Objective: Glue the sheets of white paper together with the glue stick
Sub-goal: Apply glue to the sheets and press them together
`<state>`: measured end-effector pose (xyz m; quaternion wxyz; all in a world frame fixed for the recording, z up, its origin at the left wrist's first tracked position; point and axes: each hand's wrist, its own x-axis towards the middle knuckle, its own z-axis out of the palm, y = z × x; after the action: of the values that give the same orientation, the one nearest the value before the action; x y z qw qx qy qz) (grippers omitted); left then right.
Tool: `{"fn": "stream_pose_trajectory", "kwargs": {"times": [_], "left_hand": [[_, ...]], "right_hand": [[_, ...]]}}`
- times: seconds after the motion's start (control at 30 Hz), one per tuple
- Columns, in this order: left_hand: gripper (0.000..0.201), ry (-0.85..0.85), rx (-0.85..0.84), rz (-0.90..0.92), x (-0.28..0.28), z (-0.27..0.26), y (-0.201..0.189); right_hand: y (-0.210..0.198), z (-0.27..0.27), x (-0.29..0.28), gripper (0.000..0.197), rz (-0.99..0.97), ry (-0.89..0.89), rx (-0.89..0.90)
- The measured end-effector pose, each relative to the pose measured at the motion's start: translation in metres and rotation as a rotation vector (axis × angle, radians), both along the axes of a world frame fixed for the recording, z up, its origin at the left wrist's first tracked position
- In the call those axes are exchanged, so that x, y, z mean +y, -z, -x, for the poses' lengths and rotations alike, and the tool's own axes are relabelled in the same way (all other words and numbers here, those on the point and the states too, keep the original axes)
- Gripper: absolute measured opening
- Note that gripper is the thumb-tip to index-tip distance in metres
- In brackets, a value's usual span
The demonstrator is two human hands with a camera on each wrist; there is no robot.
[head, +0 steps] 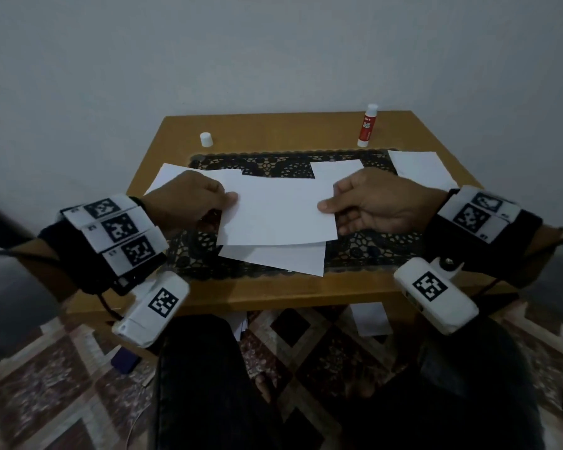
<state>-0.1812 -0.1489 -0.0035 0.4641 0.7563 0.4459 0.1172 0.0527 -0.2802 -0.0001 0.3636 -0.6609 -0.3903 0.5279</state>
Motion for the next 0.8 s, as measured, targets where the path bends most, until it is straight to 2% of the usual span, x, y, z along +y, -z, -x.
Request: {"fn": "stream_pose_trajectory", "kwargs": {"times": [0.13, 0.2, 0.43, 0.8], "left_hand": [[0.037, 0.101, 0.296, -0.317, 0.004, -0.006, 0.006], [0.036, 0.139, 0.373, -0.37, 0.007, -0.01, 0.009], [0.037, 0.191, 0.472, -0.472, 0.011, -0.019, 0.025], [0.037, 0.211, 0.499, -0.505, 0.013, -0.021, 0.029]], "right_hand": [[0.01, 0.002, -0.004, 0.024, 0.024, -0.053, -0.187], [0.016, 0.004, -0.004, 0.027, 0.019, -0.076, -0.304], [0.032, 0.007, -0.001, 0.031, 0.015, -0.077, -0.485], [0.038, 0.01, 0.0, 0.03, 0.009, -0.072, -0.594]]}}
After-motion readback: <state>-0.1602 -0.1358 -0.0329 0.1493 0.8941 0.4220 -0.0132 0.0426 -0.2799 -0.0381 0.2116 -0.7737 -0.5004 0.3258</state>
